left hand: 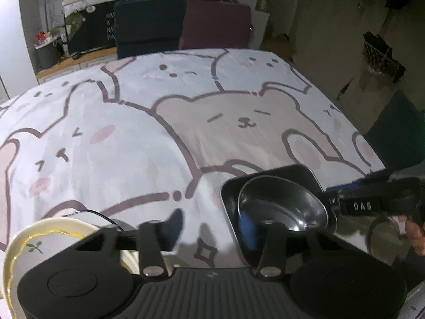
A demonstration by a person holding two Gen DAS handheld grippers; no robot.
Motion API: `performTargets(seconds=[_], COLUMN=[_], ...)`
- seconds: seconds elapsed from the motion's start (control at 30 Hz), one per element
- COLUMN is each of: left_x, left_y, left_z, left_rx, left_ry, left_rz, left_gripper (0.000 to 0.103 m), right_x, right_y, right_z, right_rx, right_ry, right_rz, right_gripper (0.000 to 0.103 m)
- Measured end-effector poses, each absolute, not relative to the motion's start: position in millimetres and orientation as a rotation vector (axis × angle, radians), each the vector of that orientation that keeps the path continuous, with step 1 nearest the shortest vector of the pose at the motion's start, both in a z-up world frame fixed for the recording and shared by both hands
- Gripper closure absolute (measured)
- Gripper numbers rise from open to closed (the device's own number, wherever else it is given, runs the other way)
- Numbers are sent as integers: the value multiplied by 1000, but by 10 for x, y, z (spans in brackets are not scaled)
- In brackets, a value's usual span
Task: Organize plates and bowls
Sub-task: 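Open both grippers off the cup and close them on the steel tray's rim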
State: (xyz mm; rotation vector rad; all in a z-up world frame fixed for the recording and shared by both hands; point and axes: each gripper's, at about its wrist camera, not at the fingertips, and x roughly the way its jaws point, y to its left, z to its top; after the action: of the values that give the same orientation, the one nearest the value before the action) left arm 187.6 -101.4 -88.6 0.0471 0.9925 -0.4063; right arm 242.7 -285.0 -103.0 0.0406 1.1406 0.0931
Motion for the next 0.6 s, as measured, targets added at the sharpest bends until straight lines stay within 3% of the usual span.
performTargets(seconds=[0.07,0.1,0.43,0.6], left_x=[1884,1886,1941,1993], left_y=[-1039,-1050,-1101,-1106], left_z=[-943,-970,-1220,-1273], left_rx=[15,0,-122,-150], left_ry=[1030,1045,1141,1150], left_rz=[-433,-441,-439,-426], left_gripper=[83,86,86,88], right_x=[2427,2425,2410,2402], right_y=[-2880,-2904,-2980,-2971], right_z=[-1026,-1026,-1041,-1042], right_rx=[42,48,64,80], right_ry=[1139,1140,1140,1131], right_rz=[81,76,73,96], right_gripper=[80,80,80,91])
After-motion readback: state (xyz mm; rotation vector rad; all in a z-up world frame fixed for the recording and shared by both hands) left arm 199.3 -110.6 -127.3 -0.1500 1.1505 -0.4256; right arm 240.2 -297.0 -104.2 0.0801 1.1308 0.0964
